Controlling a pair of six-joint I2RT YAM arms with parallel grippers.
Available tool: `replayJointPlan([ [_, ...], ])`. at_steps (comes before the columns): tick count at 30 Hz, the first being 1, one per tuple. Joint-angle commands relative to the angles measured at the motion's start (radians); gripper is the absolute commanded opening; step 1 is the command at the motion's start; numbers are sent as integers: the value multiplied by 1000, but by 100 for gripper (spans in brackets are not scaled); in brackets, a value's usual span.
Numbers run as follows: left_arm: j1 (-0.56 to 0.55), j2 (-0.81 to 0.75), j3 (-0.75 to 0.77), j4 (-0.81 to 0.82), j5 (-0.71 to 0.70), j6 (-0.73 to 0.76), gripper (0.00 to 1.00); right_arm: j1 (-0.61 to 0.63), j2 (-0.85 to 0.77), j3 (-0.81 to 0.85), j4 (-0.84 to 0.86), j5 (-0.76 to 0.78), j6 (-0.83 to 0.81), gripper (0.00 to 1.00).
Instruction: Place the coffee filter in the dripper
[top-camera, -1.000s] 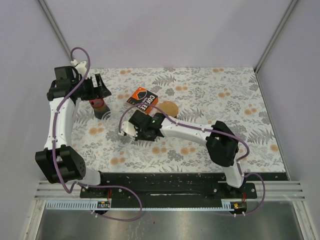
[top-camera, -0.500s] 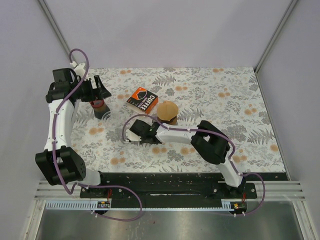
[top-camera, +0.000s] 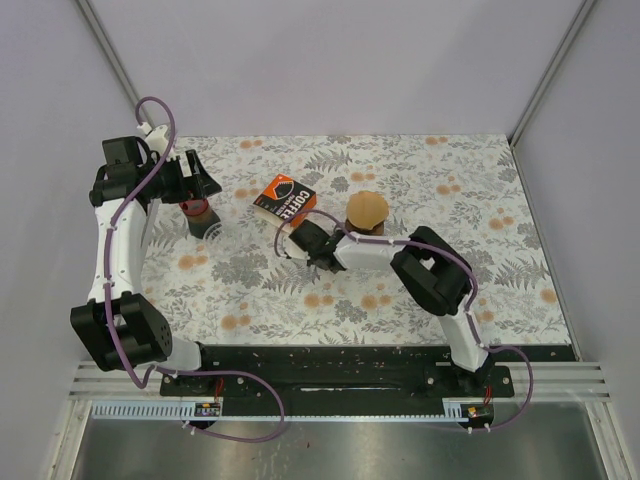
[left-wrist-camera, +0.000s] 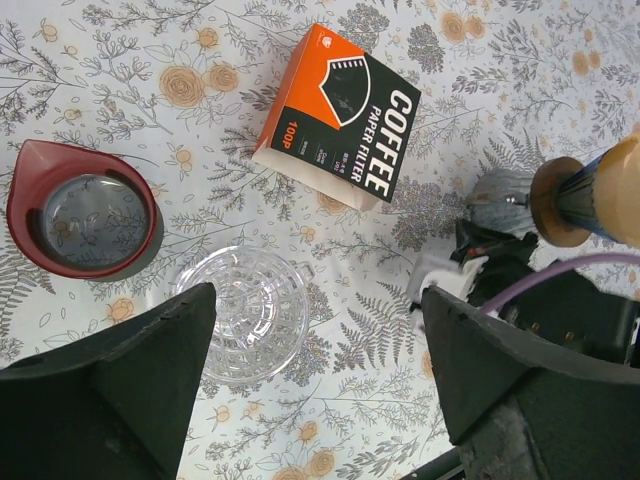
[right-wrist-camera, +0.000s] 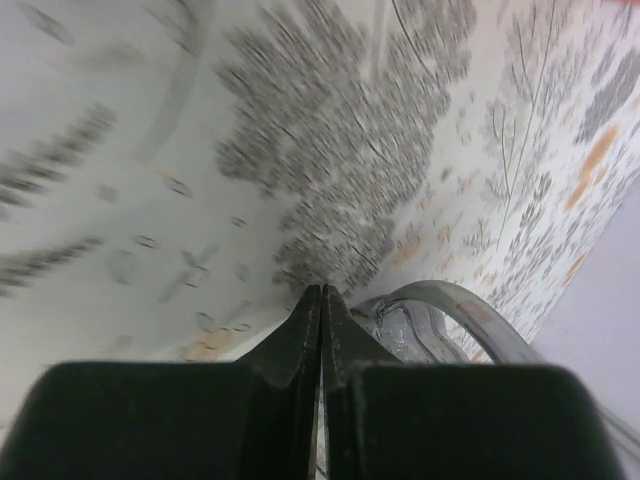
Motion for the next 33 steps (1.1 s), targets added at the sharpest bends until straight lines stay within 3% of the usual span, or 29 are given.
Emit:
replayJointPlan([
  [1,8,-9,-3,45,-4,17,87,-102,-76,-68,63,36,-15,0],
  [13,7,-1,41,-68,-88,181,87,-274,-101,-115,110,46,-26,0],
  [23,8,23,141,-107,-272,232,88,-235,-154,-55,38,-36,82,2],
  [25,8,72,187,-113,-341,215,88,-209,-182,-33,26,-52,123,11],
  [28,8,149,248,-130,-423,218,89,-190,-234,37,-35,-142,224,43],
  [33,8,281,313,-128,-555,221,88,-178,-338,74,-71,-295,342,69],
])
